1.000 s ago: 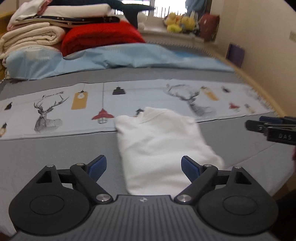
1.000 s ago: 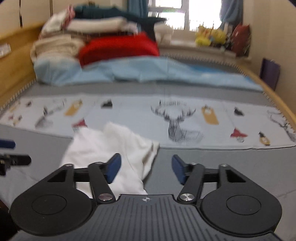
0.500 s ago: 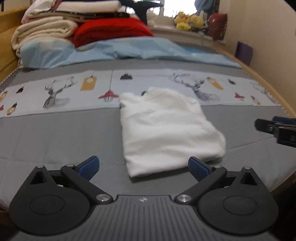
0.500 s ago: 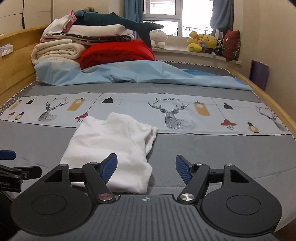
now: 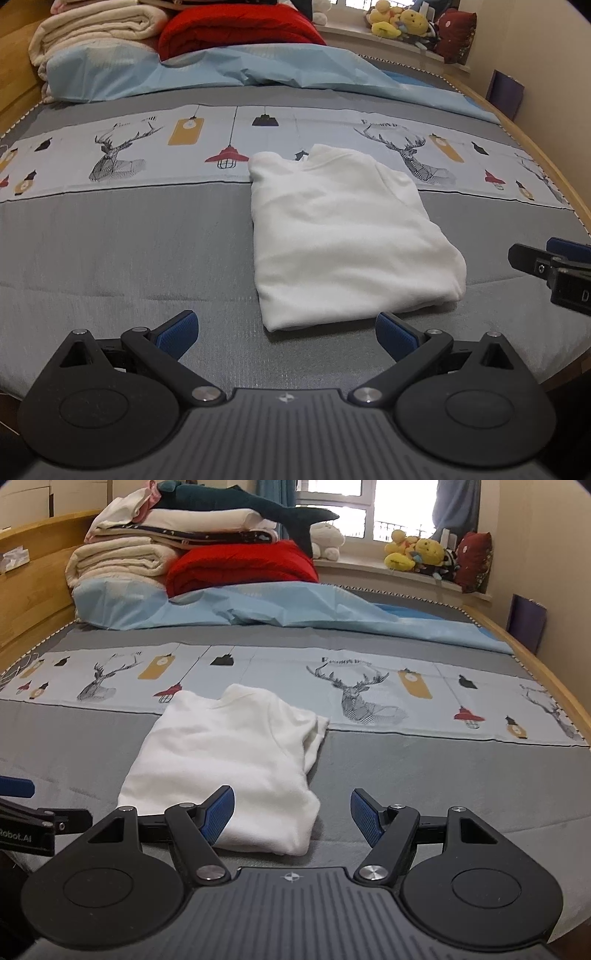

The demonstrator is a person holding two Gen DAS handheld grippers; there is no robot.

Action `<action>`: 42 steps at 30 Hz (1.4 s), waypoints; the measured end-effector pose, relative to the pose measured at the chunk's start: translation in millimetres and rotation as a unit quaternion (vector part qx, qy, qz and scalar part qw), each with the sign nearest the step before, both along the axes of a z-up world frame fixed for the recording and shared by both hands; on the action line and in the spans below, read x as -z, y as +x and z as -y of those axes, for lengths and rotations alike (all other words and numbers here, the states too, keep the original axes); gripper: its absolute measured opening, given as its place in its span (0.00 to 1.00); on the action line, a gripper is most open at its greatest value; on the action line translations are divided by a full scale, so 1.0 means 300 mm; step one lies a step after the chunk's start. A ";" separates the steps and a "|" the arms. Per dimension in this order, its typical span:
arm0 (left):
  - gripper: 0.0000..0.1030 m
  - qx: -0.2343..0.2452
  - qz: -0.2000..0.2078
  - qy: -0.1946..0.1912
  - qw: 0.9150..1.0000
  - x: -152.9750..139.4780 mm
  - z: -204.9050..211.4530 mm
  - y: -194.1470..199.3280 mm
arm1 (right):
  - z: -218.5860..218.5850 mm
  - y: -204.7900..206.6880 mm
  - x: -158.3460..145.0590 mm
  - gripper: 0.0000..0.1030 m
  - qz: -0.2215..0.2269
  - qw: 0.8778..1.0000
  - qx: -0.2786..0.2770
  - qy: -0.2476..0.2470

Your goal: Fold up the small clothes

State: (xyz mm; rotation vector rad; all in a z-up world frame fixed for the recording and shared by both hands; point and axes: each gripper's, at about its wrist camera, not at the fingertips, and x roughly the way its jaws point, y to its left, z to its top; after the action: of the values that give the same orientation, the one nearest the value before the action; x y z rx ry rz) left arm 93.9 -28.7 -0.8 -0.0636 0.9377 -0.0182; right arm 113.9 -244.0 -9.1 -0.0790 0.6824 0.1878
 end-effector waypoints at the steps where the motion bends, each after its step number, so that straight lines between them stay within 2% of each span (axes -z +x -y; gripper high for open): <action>1: 0.99 -0.001 -0.002 -0.001 1.000 0.002 -0.001 0.002 | -0.002 -0.001 0.000 0.69 0.000 1.000 0.000 0.000; 21: 0.99 -0.017 -0.009 -0.021 1.000 0.011 -0.026 0.016 | -0.049 0.006 0.019 0.69 -0.011 1.000 -0.020 -0.014; 42: 0.99 -0.013 -0.011 -0.018 1.000 0.017 -0.019 0.018 | -0.076 0.005 0.034 0.69 -0.016 0.999 -0.026 -0.024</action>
State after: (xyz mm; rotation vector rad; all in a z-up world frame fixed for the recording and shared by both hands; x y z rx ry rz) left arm 99.4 -22.9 -5.8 -0.1096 0.9588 -0.0099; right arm 115.4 -221.2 -19.5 -0.1403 0.7177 0.2233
